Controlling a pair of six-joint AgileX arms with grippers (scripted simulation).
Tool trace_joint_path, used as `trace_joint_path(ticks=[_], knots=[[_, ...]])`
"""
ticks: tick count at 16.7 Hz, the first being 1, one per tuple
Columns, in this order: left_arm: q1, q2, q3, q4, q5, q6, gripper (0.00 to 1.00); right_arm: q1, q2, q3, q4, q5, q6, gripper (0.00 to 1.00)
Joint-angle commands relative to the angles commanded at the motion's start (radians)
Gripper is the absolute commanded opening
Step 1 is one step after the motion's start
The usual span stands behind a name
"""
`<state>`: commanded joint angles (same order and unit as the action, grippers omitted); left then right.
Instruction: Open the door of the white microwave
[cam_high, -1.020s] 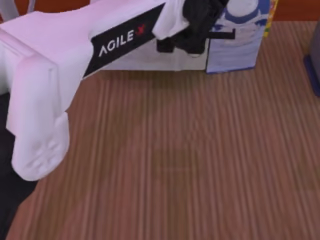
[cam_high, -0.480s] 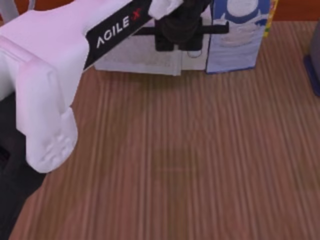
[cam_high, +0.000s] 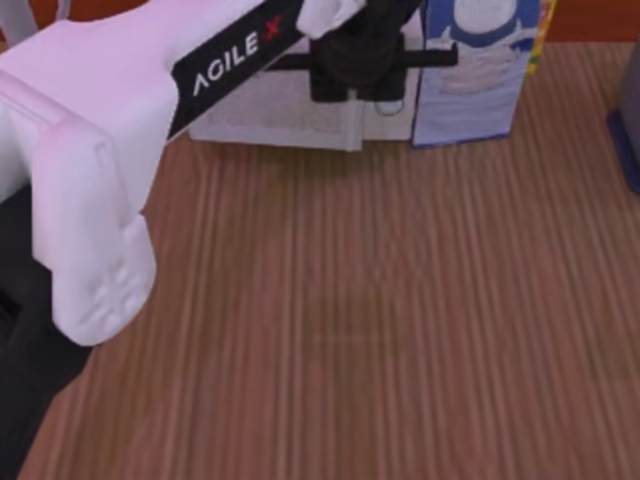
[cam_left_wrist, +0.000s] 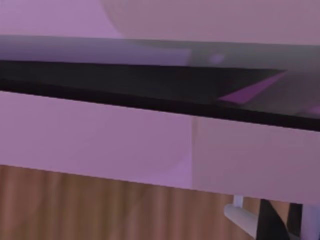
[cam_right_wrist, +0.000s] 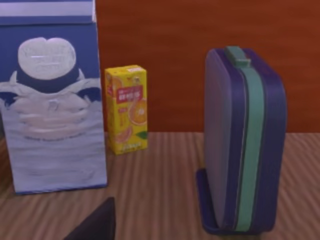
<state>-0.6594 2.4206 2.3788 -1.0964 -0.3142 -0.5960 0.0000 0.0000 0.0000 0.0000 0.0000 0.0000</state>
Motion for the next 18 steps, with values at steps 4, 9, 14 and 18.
trace_joint_path(ticks=[4, 9, 14, 18], knots=[[0.000, 0.000, 0.000, 0.000, 0.000, 0.000, 0.00, 0.000, 0.000, 0.000, 0.000, 0.000, 0.000, 1.00], [0.000, 0.000, 0.000, 0.000, 0.000, 0.000, 0.00, 0.000, 0.000, 0.000, 0.000, 0.000, 0.000, 1.00], [0.000, 0.000, 0.000, 0.000, 0.000, 0.000, 0.00, 0.000, 0.000, 0.000, 0.000, 0.000, 0.000, 1.00], [-0.007, -0.010, -0.018, 0.014, 0.005, 0.006, 0.00, 0.000, 0.000, 0.000, 0.000, 0.000, 0.000, 1.00]])
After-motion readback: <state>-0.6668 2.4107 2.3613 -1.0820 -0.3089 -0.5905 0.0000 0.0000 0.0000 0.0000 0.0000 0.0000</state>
